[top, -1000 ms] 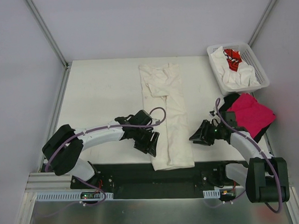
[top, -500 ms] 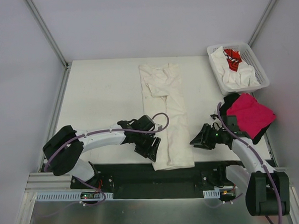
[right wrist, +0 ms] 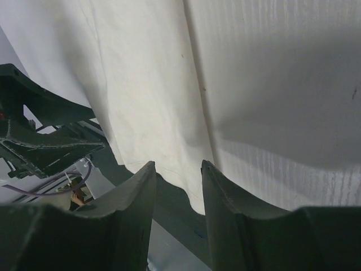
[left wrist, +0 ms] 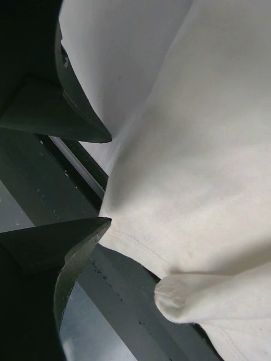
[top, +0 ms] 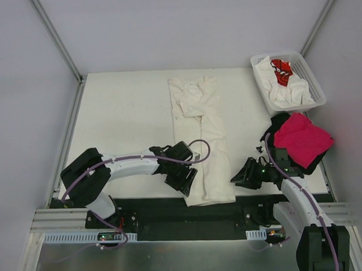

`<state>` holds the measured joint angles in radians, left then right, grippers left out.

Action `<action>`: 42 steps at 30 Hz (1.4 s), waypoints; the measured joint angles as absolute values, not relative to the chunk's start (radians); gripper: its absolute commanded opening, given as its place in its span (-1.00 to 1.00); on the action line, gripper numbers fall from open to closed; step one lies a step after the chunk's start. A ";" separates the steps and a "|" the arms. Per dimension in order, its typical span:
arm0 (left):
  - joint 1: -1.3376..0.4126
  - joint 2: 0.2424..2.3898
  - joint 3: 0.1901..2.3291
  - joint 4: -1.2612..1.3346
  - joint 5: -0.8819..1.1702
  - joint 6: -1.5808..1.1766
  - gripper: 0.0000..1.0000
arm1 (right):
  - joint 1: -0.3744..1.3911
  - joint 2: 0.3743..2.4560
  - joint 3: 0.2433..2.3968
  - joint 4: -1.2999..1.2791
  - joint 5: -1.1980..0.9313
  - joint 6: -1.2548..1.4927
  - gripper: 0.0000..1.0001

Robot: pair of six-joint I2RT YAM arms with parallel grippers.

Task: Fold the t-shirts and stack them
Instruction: Grab the bottom of the folded rectangular tshirt with both arms

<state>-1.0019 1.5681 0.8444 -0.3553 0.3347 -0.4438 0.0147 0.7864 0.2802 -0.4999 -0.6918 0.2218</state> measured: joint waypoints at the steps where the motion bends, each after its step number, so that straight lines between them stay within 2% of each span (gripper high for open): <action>1: -1.002 1.574 0.850 -0.355 0.333 -0.440 0.09 | 0.015 0.786 0.281 -0.507 -0.691 0.222 -0.19; 11: -1.003 1.600 0.931 -0.326 0.331 -0.404 0.08 | 0.015 0.850 0.337 -0.536 -0.677 0.220 -0.18; 21: -1.003 1.620 0.923 -0.303 0.295 -0.409 0.08 | 0.015 0.920 0.337 -0.506 -0.678 0.220 -0.18; 31: -1.002 1.443 0.850 -0.295 0.118 -0.496 0.08 | 0.015 1.016 0.340 -0.461 -0.690 0.210 -0.18; 42: -1.002 1.437 0.833 -0.289 0.095 -0.556 0.06 | 0.014 1.036 0.355 -0.448 -0.697 0.205 -0.18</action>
